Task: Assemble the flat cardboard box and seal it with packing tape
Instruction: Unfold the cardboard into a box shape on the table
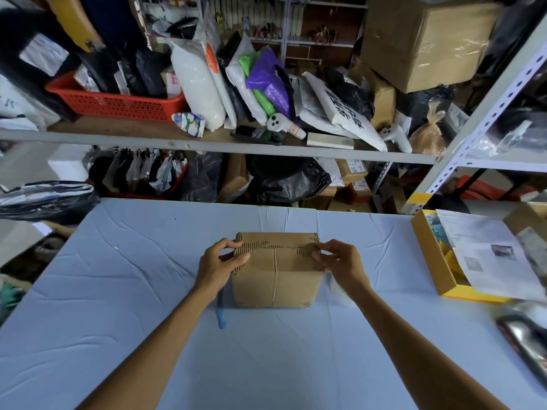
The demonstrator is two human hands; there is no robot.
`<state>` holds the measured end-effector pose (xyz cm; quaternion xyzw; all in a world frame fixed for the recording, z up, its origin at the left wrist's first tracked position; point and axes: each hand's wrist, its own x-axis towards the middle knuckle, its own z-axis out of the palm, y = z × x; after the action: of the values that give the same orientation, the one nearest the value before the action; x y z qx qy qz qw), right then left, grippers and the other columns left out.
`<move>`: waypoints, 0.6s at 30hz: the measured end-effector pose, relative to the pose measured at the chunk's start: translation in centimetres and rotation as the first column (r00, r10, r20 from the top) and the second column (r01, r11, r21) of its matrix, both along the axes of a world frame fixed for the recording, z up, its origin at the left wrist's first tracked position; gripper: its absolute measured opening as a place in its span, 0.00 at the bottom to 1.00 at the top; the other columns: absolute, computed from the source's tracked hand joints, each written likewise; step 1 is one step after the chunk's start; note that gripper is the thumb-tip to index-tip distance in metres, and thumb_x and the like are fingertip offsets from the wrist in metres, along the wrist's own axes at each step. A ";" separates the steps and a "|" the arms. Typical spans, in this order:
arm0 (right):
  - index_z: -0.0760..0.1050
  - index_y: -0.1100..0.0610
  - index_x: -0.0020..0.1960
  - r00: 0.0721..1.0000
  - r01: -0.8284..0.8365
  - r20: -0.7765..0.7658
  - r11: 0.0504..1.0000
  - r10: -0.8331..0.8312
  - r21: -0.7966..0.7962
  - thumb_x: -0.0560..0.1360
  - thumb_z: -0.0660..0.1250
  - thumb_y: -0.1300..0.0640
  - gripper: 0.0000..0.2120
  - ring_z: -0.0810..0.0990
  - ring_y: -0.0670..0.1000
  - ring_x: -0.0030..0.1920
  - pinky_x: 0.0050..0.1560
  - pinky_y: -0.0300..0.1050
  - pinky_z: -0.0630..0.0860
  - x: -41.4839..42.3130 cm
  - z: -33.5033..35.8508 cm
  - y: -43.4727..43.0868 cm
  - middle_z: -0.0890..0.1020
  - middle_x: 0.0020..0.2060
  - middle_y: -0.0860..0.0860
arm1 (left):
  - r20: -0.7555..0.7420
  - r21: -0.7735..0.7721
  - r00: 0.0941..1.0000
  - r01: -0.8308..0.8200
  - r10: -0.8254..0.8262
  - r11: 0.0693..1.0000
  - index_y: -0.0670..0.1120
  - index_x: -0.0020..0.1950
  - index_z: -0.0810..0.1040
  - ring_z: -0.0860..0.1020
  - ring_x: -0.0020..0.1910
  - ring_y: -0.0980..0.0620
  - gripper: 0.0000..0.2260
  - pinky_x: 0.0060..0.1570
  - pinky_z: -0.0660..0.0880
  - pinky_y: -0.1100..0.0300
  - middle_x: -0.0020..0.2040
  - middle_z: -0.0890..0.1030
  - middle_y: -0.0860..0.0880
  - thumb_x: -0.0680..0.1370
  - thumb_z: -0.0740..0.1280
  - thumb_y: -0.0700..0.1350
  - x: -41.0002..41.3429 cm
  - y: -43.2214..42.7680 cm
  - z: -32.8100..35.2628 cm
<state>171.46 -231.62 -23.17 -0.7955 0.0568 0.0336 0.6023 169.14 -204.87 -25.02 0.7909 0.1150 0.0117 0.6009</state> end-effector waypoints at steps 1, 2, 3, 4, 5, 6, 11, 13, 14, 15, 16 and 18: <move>0.81 0.55 0.39 0.999 0.029 0.032 0.999 -0.028 -0.026 0.72 0.73 0.61 0.04 0.80 0.51 0.38 0.38 0.43 0.79 0.0 0.0 0.0 0.85 0.41 0.54 | 0.017 -0.016 0.999 -0.033 0.033 0.999 0.47 0.45 0.79 0.82 0.50 0.51 0.07 0.46 0.80 0.59 0.56 0.82 0.52 0.71 0.74 0.45 0.1 -0.3 0.1; 0.81 0.54 0.38 0.997 0.048 0.054 0.998 -0.046 -0.051 0.72 0.74 0.60 0.05 0.79 0.49 0.35 0.35 0.39 0.76 0.1 -0.1 0.0 0.84 0.38 0.54 | 0.033 -0.023 0.997 -0.072 0.073 0.997 0.46 0.45 0.80 0.82 0.50 0.52 0.06 0.45 0.80 0.62 0.54 0.83 0.52 0.71 0.74 0.45 0.2 -0.6 0.2; 0.82 0.55 0.39 0.996 0.065 0.060 0.996 -0.061 -0.057 0.71 0.74 0.60 0.04 0.77 0.47 0.32 0.33 0.34 0.73 0.1 -0.1 0.0 0.83 0.37 0.54 | 0.041 -0.016 0.993 -0.107 0.108 0.994 0.45 0.45 0.81 0.82 0.50 0.52 0.05 0.43 0.79 0.66 0.52 0.83 0.52 0.71 0.74 0.43 0.2 -1.0 0.2; 0.83 0.57 0.41 0.995 0.073 0.066 0.996 -0.070 -0.054 0.71 0.75 0.61 0.02 0.76 0.43 0.30 0.30 0.31 0.71 0.0 0.0 0.1 0.83 0.35 0.53 | 0.047 -0.010 0.989 -0.139 0.139 0.990 0.44 0.45 0.81 0.82 0.50 0.53 0.05 0.41 0.78 0.70 0.51 0.83 0.51 0.72 0.74 0.42 0.1 -1.2 0.0; 0.83 0.58 0.42 0.995 0.077 0.073 0.996 -0.073 -0.055 0.71 0.75 0.61 0.02 0.76 0.40 0.27 0.29 0.29 0.69 -0.1 0.2 0.5 0.82 0.34 0.51 | 0.057 -0.010 0.985 -0.163 0.164 0.987 0.43 0.44 0.81 0.82 0.49 0.53 0.05 0.40 0.77 0.72 0.50 0.83 0.51 0.71 0.74 0.42 -0.1 -1.1 0.0; 0.83 0.59 0.43 0.995 0.083 0.065 0.995 -0.080 -0.053 0.70 0.75 0.61 0.03 0.75 0.38 0.26 0.27 0.28 0.67 -0.1 0.0 0.6 0.81 0.32 0.49 | 0.052 -0.011 0.983 -0.177 0.177 0.984 0.42 0.45 0.81 0.82 0.49 0.54 0.05 0.40 0.77 0.73 0.50 0.83 0.50 0.71 0.74 0.41 0.0 -1.2 -0.4; 0.84 0.59 0.44 0.992 0.125 0.033 0.991 -0.124 -0.039 0.69 0.77 0.58 0.06 0.72 0.40 0.22 0.28 0.31 0.66 0.6 -1.3 -0.4 0.79 0.26 0.46 | 0.032 -0.042 0.981 -0.191 0.192 0.981 0.45 0.41 0.80 0.83 0.45 0.56 0.04 0.41 0.78 0.68 0.51 0.84 0.49 0.71 0.74 0.40 0.5 -1.7 -0.9; 0.84 0.59 0.42 0.992 0.122 0.030 0.992 -0.122 -0.019 0.68 0.78 0.59 0.05 0.71 0.41 0.21 0.27 0.30 0.66 0.9 -1.8 -0.8 0.77 0.22 0.43 | 0.026 -0.062 0.977 -0.211 0.213 0.975 0.46 0.40 0.80 0.83 0.43 0.58 0.05 0.43 0.79 0.66 0.50 0.84 0.48 0.71 0.74 0.39 0.5 -1.9 -1.2; 0.84 0.58 0.41 0.992 0.122 0.025 0.993 -0.122 -0.004 0.67 0.78 0.59 0.05 0.71 0.41 0.21 0.27 0.29 0.66 1.0 -2.0 -0.9 0.77 0.21 0.42 | 0.020 -0.083 0.974 -0.223 0.226 0.971 0.44 0.41 0.81 0.83 0.43 0.59 0.04 0.43 0.79 0.66 0.50 0.84 0.48 0.71 0.74 0.38 0.5 -2.0 -1.5; 0.84 0.58 0.41 0.992 0.123 0.022 0.992 -0.123 0.011 0.67 0.78 0.60 0.05 0.71 0.40 0.21 0.27 0.29 0.66 1.1 -2.0 -1.0 0.77 0.21 0.42 | 0.016 -0.106 0.972 -0.232 0.235 0.967 0.42 0.43 0.81 0.83 0.42 0.61 0.04 0.42 0.78 0.67 0.51 0.84 0.48 0.71 0.74 0.37 0.5 -2.1 -1.5; 0.84 0.58 0.41 0.992 0.125 0.013 0.992 -0.125 0.026 0.67 0.78 0.60 0.05 0.72 0.40 0.21 0.28 0.30 0.68 1.2 -2.2 -0.9 0.78 0.22 0.42 | 0.010 -0.120 0.968 -0.246 0.249 0.962 0.39 0.44 0.81 0.82 0.42 0.63 0.05 0.41 0.78 0.69 0.50 0.83 0.48 0.71 0.74 0.37 0.5 -2.1 -1.7; 0.85 0.59 0.41 0.989 0.149 -0.025 0.987 -0.148 0.061 0.65 0.79 0.62 0.06 0.75 0.42 0.25 0.31 0.34 0.72 1.1 -2.3 -0.4 0.81 0.26 0.46 | 0.004 -0.140 0.963 -0.266 0.269 0.954 0.38 0.45 0.81 0.82 0.42 0.63 0.06 0.41 0.78 0.69 0.49 0.83 0.47 0.70 0.74 0.35 0.4 -2.1 -1.8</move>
<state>172.59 -231.97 -25.51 -0.7695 0.1211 -0.0013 0.6270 169.59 -206.93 -26.84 0.7245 0.2144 0.0940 0.6483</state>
